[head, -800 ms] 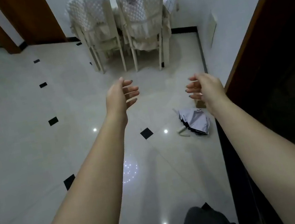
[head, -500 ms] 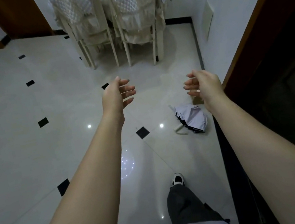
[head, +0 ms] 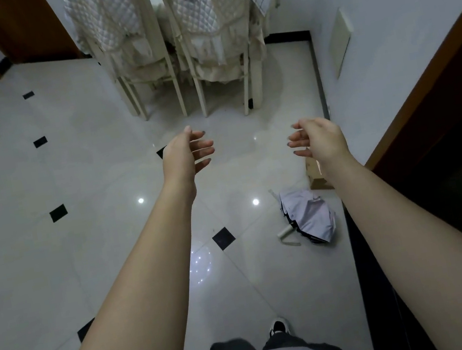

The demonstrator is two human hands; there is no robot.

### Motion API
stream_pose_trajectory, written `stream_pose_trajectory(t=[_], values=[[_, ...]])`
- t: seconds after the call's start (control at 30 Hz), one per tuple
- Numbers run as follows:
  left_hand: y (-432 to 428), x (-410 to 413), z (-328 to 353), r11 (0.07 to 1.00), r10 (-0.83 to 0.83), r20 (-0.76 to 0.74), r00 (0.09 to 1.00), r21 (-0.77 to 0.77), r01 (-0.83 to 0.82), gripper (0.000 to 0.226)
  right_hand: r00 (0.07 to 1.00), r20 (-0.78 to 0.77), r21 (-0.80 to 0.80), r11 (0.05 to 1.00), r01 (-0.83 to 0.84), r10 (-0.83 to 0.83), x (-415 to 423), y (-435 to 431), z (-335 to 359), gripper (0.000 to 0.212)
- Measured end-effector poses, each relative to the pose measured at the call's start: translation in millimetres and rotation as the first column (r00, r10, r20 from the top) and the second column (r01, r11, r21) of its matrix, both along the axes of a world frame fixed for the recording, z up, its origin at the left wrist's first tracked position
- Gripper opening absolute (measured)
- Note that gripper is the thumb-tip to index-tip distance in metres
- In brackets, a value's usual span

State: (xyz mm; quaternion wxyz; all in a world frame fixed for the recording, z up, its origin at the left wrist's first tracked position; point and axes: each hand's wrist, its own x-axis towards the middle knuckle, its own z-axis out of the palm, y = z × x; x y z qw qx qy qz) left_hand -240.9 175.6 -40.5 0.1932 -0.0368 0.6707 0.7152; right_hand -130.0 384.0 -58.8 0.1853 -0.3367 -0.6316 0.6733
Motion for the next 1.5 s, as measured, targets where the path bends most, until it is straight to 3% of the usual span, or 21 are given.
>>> stream_pose_trajectory(t=[0.33, 0.9, 1.23, 1.5], values=[[50.2, -111.6, -15.0, 1.0, 0.01, 0.023, 1.0, -0.011, -0.01, 0.032, 0.999, 0.045, 0.059, 0.998, -0.03, 0.027, -112.7, 40.2, -11.5, 0.018], [146.6, -361.7, -0.4, 0.988, -0.156, -0.041, 0.987, -0.002, 0.156, 0.03, 0.972, 0.033, 0.04, 0.972, 0.233, -0.234, -316.7, 123.7, 2.8, 0.015], [237.9, -428.5, -20.2, 0.967, -0.253, 0.026, 0.967, 0.006, 0.253, 0.028, 0.953, 0.039, -0.005, 0.954, 0.3, -0.3, -385.8, 188.4, -10.5, 0.016], [360.7, -505.4, -22.6, 0.946, -0.323, 0.028, 0.946, -0.001, 0.323, 0.028, 0.931, 0.017, -0.052, 0.93, 0.365, -0.365, -449.5, 298.1, -21.0, 0.012]])
